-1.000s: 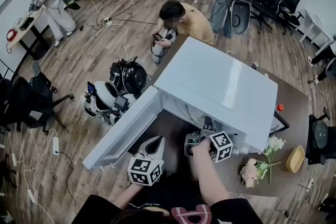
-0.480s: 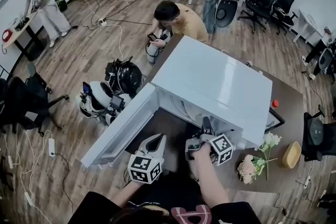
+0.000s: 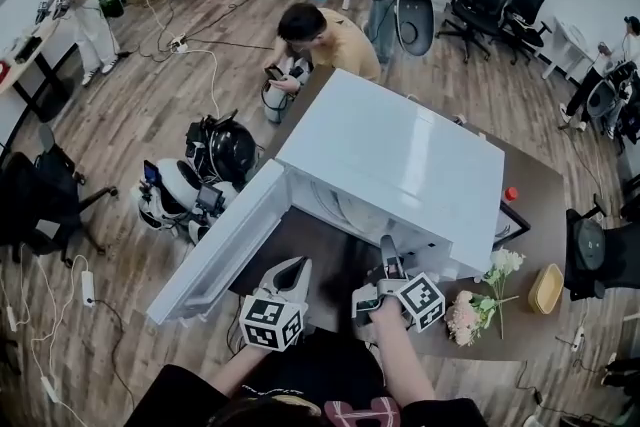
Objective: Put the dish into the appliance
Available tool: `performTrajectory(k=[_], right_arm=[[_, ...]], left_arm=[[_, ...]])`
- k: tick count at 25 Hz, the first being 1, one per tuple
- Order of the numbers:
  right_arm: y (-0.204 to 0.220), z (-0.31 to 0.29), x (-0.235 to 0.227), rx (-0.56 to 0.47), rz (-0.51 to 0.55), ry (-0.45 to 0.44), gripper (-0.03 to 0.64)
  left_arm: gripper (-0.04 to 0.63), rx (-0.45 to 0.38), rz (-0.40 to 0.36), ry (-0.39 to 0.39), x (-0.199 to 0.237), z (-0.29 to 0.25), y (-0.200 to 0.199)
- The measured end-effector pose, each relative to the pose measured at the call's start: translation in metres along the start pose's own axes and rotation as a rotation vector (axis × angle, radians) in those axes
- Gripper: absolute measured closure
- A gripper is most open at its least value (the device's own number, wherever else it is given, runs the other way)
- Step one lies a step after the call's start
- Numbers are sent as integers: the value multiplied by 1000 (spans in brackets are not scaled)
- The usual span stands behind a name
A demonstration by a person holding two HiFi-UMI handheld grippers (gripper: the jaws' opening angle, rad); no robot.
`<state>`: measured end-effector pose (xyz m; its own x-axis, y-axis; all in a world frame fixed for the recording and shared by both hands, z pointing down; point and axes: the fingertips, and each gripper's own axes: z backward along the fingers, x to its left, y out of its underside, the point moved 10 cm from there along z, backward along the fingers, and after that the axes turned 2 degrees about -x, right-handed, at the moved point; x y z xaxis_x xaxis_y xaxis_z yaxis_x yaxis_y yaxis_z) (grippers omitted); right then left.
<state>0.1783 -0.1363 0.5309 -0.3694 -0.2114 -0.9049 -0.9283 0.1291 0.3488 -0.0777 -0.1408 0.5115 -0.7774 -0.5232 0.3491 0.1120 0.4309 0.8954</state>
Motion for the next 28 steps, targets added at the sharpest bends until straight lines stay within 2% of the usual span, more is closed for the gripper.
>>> performTrajectory(k=[7,9,13,16,19,28], right_arm=[[-2,30,2,4,88,-39,437],[-2,37,2,5,144,-43,446],[5,47,7,39,326,-67,457],[12,52,5,57,408,-57,472],[15,58,2,37,453,-31,536],[26,69,-2,54,552,1,605]], left_arm=[[586,9,7,53,-5,-3,2],[586,10,7,67,-7,-4,4],[586,12,3,97,-12,-5,6],[586,24,-2,118,-14,-6,9],[586,35,-2,142,-18,-7,13],[586,87,-32,184,-27,-10,22]])
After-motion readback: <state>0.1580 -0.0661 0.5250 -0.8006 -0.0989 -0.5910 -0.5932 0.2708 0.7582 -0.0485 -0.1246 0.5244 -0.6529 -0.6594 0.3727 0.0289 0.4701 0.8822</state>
